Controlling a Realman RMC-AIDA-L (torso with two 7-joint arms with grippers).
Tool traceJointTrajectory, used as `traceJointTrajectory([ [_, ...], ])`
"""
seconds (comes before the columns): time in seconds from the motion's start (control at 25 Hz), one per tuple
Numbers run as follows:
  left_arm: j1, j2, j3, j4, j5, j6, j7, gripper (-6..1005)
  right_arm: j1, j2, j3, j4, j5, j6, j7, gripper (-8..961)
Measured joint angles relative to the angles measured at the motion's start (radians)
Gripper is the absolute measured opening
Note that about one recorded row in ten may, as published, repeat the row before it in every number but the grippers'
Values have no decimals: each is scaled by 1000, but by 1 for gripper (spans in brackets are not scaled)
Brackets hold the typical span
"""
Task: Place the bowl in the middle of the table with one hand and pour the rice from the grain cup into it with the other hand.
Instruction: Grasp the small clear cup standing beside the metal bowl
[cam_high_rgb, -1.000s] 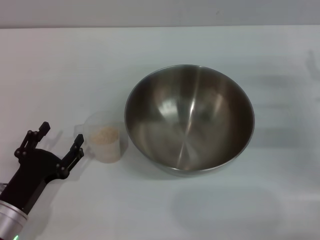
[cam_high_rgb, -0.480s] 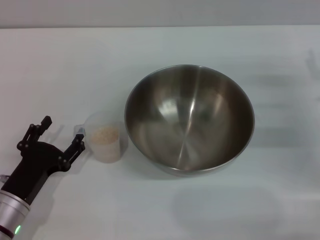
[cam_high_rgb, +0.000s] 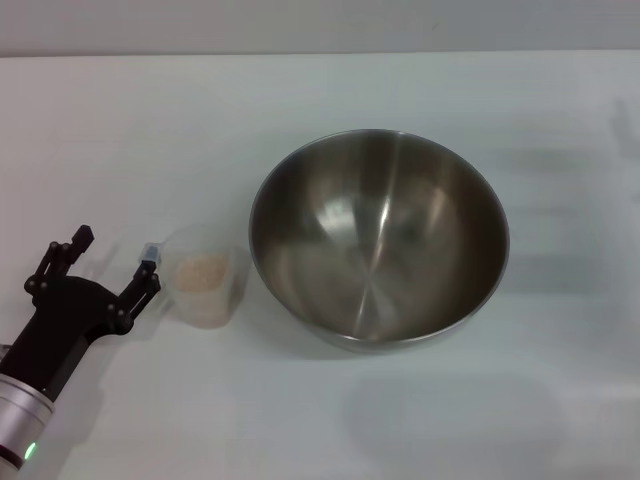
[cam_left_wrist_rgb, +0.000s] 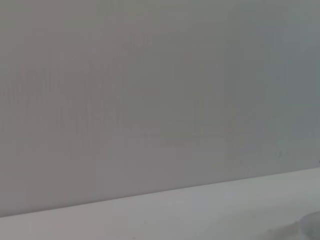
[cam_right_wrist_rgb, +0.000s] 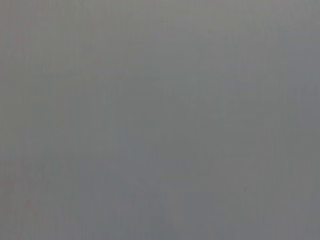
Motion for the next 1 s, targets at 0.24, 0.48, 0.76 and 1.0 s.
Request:
traceJointTrajectory([
  [0.24, -3, 0, 8, 3, 7, 0, -6, 764, -3, 1, 0, -2, 0, 0, 1, 761],
  [0.48, -3, -3, 18, 1, 8, -2, -6, 541, -6, 3, 0, -4, 0, 0, 6, 761],
  [0.76, -3, -3, 19, -1, 2, -3, -9, 406, -7, 3, 0, -4, 0, -8, 11, 761],
  [1.0, -6, -3, 20, -7, 2, -3, -10, 224, -7, 3, 0, -3, 0, -24, 11, 761],
])
